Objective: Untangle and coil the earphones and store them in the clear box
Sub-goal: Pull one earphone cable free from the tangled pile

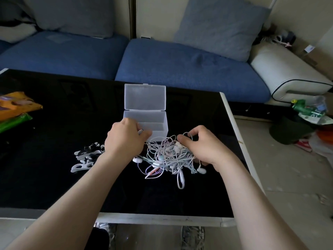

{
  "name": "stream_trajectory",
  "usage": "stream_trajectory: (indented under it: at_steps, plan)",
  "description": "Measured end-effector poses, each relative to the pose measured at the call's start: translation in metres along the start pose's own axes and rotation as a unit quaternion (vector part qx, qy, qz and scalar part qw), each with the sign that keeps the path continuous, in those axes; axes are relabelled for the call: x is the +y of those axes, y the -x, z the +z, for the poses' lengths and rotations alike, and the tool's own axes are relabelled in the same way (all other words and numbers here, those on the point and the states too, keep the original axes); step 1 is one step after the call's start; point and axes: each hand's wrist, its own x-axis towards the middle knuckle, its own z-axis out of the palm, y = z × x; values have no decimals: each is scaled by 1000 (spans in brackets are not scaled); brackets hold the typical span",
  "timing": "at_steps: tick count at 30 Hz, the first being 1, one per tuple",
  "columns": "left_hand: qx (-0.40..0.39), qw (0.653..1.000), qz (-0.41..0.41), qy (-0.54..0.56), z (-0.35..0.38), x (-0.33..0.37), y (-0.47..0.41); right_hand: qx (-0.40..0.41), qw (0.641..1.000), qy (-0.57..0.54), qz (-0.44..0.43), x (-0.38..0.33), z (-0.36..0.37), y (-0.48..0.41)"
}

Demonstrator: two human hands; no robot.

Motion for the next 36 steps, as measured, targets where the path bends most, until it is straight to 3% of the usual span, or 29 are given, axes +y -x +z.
stream_trajectory:
  at_steps: [5, 10, 15, 20, 26, 36]
  plan:
    - [-23, 999, 14, -34, 2, -2, 0, 45, 999, 10, -3, 2, 2, 1]
    - [-66, 996, 59, -26, 8, -3, -2, -2, 998, -42, -44, 9, 2, -4]
    - [-110, 986, 103, -72, 8, -2, 2, -20, 998, 9, -64, 15, 6, -7]
    - [-106, 971, 158, -144, 14, 6, 11, -42, 994, 72, -67, 13, 8, -6]
    - [-163, 947, 255, -104, 23, 15, 18, -74, 992, 99, -30, 18, 14, -12]
    - [-194, 940, 224, -167, 33, 13, 19, -83, 984, 133, -81, 23, 24, -20]
